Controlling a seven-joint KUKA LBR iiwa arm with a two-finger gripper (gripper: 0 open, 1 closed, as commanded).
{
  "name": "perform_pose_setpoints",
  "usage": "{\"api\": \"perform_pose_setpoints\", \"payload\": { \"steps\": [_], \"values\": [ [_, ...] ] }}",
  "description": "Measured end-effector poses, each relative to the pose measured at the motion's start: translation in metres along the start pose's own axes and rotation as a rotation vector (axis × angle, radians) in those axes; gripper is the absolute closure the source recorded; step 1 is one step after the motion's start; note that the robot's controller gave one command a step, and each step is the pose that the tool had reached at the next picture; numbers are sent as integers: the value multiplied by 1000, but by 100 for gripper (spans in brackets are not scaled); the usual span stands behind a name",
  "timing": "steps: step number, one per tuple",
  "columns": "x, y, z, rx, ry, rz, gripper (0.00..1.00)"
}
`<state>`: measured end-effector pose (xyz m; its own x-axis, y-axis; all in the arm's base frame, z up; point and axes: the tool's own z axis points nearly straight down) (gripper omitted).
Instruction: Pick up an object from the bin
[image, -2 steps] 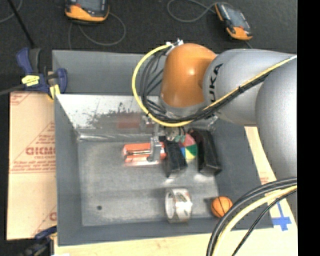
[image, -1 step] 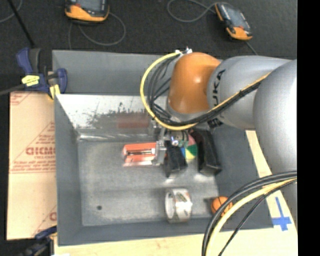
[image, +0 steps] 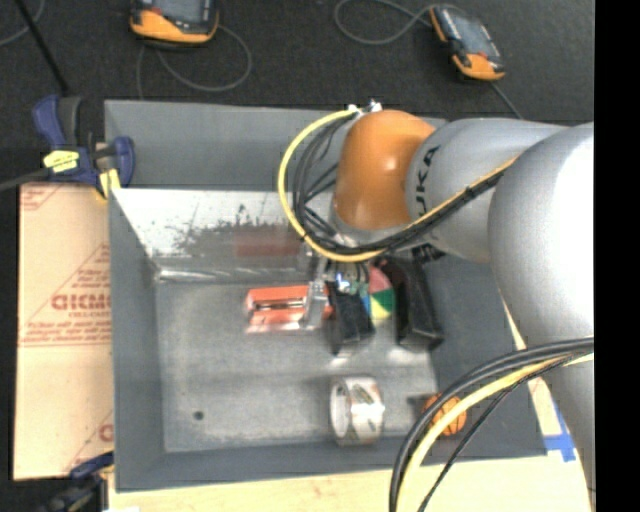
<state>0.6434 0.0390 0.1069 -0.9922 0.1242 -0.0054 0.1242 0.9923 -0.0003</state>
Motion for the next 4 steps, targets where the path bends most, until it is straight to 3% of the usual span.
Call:
{"api": "perform_pose_setpoints", "payload": {
  "steps": [1, 2, 3, 4],
  "values": [
    [-8, 3, 16, -1, -2, -33, 0],
    [3, 2, 30, -2, 1, 77, 0],
    [5, 12, 35, -1, -1, 32, 100],
    [5, 12, 35, -1, -1, 32, 100]
  ]
}}
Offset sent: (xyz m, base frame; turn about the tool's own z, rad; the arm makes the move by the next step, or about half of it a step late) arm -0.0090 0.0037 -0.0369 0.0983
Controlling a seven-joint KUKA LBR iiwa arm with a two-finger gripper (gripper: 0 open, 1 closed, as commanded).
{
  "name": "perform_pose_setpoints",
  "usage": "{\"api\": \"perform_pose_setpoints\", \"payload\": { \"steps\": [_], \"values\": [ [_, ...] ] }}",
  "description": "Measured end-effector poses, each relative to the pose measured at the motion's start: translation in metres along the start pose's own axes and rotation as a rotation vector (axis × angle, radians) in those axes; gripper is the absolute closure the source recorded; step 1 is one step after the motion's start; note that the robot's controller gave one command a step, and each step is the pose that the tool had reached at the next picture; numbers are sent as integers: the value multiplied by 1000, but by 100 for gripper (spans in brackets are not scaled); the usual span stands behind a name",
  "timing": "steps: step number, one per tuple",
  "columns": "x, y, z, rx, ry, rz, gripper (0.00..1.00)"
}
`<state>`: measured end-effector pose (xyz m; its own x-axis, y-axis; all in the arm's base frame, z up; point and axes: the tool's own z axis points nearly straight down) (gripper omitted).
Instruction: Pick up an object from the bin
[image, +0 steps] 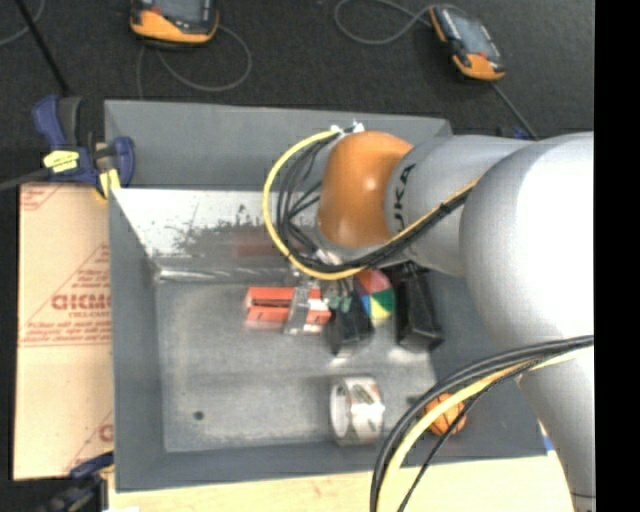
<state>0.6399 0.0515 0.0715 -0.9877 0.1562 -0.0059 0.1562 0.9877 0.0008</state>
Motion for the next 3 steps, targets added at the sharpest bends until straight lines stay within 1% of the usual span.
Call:
{"api": "perform_pose_setpoints", "payload": {
  "steps": [1, 2, 3],
  "values": [
    [5, -6, -47, 0, 12, -5, 100],
    [-1, -10, -64, -1, -9, -16, 100],
    [11, -13, -90, 3, 14, -16, 100]
  ]
}}
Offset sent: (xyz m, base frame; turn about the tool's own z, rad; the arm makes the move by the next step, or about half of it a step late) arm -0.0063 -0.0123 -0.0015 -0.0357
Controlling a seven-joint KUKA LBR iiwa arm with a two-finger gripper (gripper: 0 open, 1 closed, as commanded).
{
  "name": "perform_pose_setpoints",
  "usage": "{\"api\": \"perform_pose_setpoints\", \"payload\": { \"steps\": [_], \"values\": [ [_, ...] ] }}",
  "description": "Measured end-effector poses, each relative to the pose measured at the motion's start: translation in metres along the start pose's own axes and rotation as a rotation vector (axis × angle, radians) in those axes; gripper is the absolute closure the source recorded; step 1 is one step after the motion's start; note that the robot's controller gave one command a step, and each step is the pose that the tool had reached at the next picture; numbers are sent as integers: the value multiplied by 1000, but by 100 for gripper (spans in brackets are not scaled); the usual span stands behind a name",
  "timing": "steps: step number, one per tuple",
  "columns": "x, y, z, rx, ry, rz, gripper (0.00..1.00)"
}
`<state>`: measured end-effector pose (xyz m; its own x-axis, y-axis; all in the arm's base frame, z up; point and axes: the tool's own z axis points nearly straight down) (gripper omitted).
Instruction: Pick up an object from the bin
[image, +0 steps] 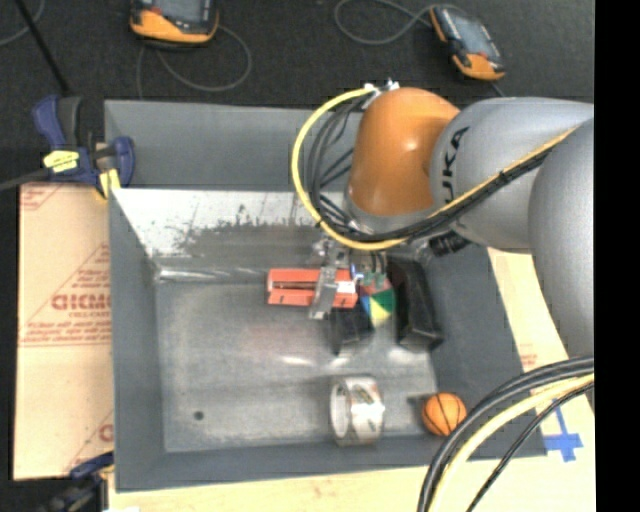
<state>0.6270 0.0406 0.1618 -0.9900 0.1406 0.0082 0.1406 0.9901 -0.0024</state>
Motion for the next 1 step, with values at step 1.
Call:
{"api": "perform_pose_setpoints", "payload": {
  "steps": [1],
  "values": [
    [-5, -2, -64, -2, -8, 1, 100]
  ]
}}
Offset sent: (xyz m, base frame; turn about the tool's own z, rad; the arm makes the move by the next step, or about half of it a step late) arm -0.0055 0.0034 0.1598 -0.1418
